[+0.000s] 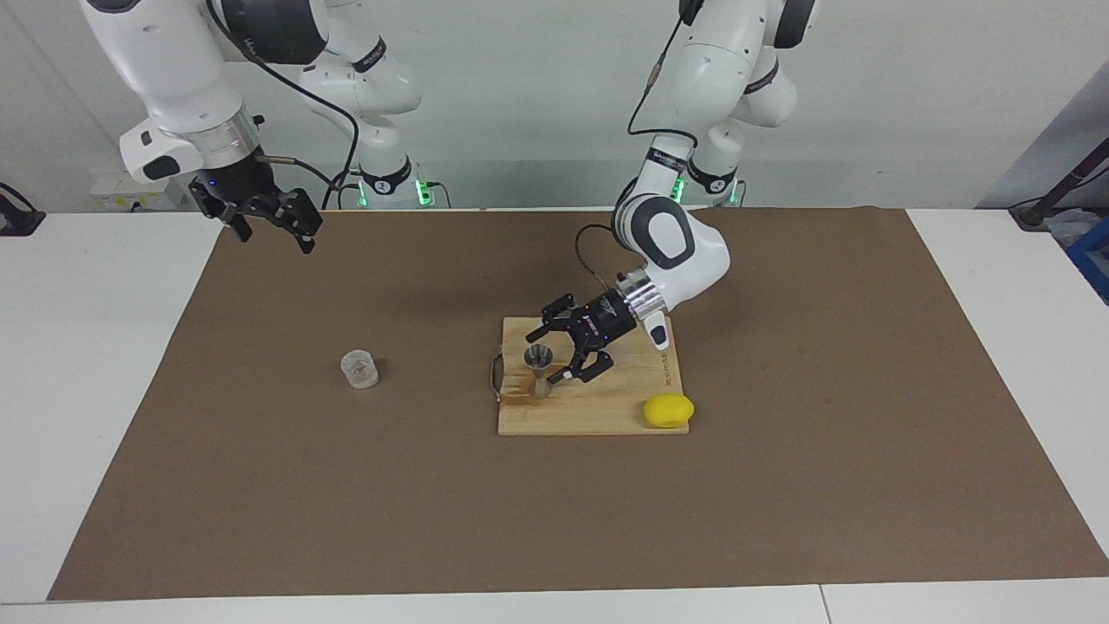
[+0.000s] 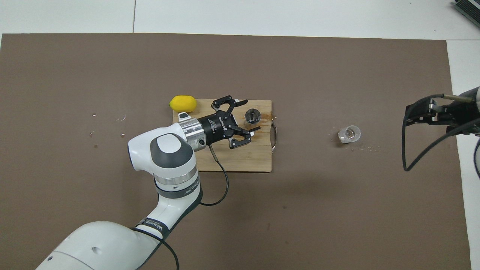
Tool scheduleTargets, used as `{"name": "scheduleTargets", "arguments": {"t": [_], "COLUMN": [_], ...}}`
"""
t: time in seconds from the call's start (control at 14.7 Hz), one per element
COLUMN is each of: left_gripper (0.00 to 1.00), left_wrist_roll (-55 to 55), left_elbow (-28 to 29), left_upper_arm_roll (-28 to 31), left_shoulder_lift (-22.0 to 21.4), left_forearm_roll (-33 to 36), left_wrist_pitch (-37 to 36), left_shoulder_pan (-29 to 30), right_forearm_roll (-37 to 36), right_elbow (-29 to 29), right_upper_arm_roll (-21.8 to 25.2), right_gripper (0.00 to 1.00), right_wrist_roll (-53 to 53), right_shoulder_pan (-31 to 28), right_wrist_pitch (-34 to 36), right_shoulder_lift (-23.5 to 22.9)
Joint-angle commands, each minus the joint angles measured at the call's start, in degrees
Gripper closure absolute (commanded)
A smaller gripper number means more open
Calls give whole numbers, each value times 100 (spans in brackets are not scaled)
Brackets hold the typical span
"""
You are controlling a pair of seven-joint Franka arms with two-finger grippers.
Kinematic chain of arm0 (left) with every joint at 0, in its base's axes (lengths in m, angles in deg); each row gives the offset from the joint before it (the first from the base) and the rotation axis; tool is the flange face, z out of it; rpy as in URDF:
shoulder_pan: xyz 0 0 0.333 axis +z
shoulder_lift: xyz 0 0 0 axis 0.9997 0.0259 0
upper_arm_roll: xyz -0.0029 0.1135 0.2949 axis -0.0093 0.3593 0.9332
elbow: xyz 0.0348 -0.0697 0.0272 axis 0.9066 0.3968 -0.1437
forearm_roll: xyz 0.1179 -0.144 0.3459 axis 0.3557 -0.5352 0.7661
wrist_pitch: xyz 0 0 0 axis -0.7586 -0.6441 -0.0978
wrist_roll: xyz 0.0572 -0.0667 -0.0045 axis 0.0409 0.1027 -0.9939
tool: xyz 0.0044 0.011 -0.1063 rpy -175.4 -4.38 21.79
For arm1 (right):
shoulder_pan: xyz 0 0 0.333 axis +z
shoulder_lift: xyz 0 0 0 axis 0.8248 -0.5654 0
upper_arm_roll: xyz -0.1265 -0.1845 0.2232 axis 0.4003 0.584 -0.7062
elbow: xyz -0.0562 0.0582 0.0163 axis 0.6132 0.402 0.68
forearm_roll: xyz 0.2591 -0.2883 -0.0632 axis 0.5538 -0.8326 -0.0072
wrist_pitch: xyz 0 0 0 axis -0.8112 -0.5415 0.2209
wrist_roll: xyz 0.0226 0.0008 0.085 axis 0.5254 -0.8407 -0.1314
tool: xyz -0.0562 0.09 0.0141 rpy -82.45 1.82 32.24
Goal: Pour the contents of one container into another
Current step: 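Lower the metal cup onto the wooden board and open the left gripper, then withdraw the left gripper while the right gripper reaches the glass cup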
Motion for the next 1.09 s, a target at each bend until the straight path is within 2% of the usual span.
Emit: {"name": "scheduleTargets", "arguments": {"t": [0.0, 0.48, 0.54, 0.68, 0.81, 1.02], "left_gripper": [0, 0, 0, 0, 0, 0], "left_wrist_roll": [116, -102, -173, -506, -902, -921], "left_elbow": [-48, 207, 207, 199, 172, 50], "left_upper_arm_roll": [73, 82, 91, 73, 82, 91], "left_shoulder_lift": [-39, -847, -952, -1041, -1059, -1129], "left_forearm_roll": [-96, 299, 613, 1674, 2660, 3907], "left_wrist_pitch": [-80, 16, -28, -237, -519, -940], "left_shoulder_pan": [-78, -25, 19, 308, 606, 1107], "right_forearm_roll": [120, 953, 1077, 1200, 1559, 1991], "right_elbow": [-179, -135, -135, -170, -153, -188], "right_upper_arm_roll": [-19, 7, 16, 16, 16, 25], "right_gripper": [0, 0, 0, 0, 0, 0], "right_wrist_roll": [-640, -2241, -2443, -2917, -3095, -3113], "right_shoulder_pan": [-42, -235, -279, -437, -699, -1025], "right_wrist_pitch": [-111, -313, -357, -515, -541, -795], "right_shoulder_lift": [78, -299, -378, -510, -808, -1318]}}
